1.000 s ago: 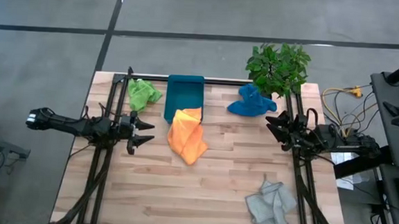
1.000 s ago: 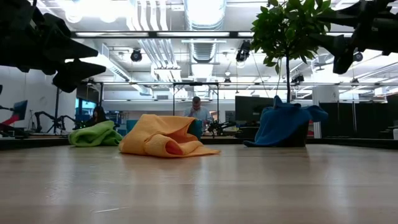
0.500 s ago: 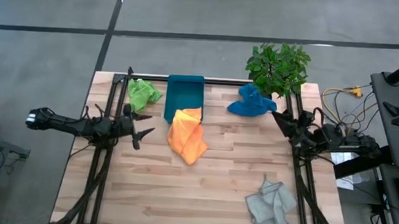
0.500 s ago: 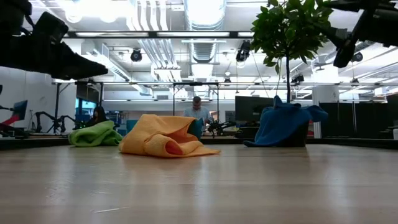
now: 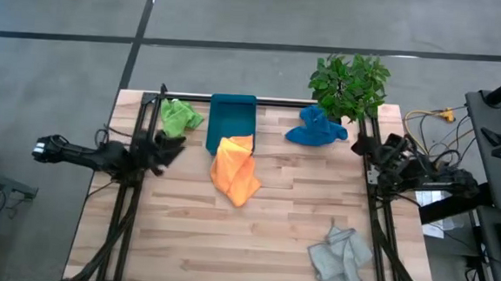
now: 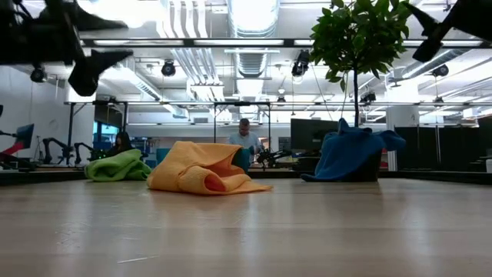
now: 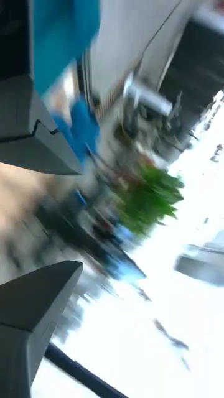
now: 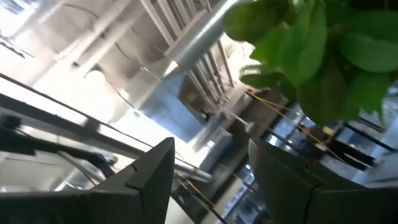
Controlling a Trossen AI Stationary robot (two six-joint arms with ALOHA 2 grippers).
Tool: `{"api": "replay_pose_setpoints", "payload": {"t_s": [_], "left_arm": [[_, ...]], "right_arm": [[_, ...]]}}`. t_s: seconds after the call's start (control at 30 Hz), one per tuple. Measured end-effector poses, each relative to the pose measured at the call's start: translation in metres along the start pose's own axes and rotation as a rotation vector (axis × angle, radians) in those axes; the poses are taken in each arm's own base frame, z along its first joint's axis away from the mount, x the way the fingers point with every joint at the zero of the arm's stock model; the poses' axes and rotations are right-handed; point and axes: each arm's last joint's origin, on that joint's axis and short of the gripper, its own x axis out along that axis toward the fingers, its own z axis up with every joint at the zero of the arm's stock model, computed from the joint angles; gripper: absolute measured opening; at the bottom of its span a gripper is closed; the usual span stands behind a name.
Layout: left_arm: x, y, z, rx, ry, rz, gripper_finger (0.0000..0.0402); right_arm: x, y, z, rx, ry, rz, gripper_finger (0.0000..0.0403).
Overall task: Fold microfiber towels
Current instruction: Prepare the grey microfiber cloth
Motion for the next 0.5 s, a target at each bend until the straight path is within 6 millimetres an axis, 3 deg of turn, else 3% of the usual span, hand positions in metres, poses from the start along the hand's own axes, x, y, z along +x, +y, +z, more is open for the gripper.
{"api": "replay_pose_setpoints", "payload": {"t_s": [0.17, 0.37, 0.5], "left_arm": [[-0.003, -0.011, 0.024, -0.31, -0.218, -0.12, 0.0226], [-0.013, -0.018, 0.048, -0.457, -0.438, -0.235, 0.0226], [-0.017, -0.018, 0.055, -0.452, -0.521, -0.231, 0.0226]], "right_arm": [[0.002, 0.001, 0.0, 0.007, -0.017, 0.016, 0.0201], [0.006, 0.0, -0.003, 0.012, -0.017, 0.015, 0.0201], [0.008, 0.005, 0.001, 0.031, -0.072, 0.065, 0.0201]]}}
